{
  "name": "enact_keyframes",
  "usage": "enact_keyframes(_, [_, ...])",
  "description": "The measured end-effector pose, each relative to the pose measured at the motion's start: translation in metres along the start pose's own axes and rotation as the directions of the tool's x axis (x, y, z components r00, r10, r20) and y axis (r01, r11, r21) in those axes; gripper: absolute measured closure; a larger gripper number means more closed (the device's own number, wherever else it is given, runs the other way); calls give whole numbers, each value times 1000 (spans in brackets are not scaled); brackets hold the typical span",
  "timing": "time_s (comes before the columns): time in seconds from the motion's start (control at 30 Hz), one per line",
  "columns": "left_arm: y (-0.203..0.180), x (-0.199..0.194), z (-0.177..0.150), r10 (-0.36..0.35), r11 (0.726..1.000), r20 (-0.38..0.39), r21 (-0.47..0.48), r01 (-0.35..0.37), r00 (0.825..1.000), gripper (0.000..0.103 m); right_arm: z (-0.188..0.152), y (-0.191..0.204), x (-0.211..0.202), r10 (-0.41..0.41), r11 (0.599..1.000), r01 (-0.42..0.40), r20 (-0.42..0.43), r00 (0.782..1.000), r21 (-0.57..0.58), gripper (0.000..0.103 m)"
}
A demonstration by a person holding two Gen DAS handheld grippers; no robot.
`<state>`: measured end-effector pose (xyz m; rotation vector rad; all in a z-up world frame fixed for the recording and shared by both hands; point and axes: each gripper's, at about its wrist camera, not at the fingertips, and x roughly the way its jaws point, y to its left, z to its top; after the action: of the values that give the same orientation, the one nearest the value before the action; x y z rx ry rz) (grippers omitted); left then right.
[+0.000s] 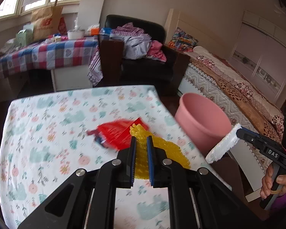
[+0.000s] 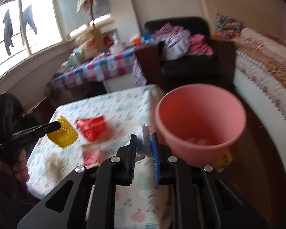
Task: Collect trash
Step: 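Carry the yellow net and white wrap over the pink bucket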
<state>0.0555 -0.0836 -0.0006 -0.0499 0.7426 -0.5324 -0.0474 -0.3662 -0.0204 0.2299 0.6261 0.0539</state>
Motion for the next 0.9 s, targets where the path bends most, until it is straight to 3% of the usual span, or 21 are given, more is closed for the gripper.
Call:
enact_keyframes(0.23, [-53,19,29,-56,996,15,67,55,998,93,14,-43,-16,-115,992,111,82,990,57,87])
enact_keyframes(0.5, [-128,78,58,-100,980,-19,169,102,995,93,28,-71,-15,-238,971,232,164,957,57,87])
enact_keyframes(0.67, [-163,118,69,-96,970,-52,220,105,994,93,34,-82,2,-295,955,295,170,940,25,87])
enact_keyframes(0.9, [-193,158,75,-71,961,-75,264,88,995,93,37,-102,18,-315,949,316,126,941,7,87])
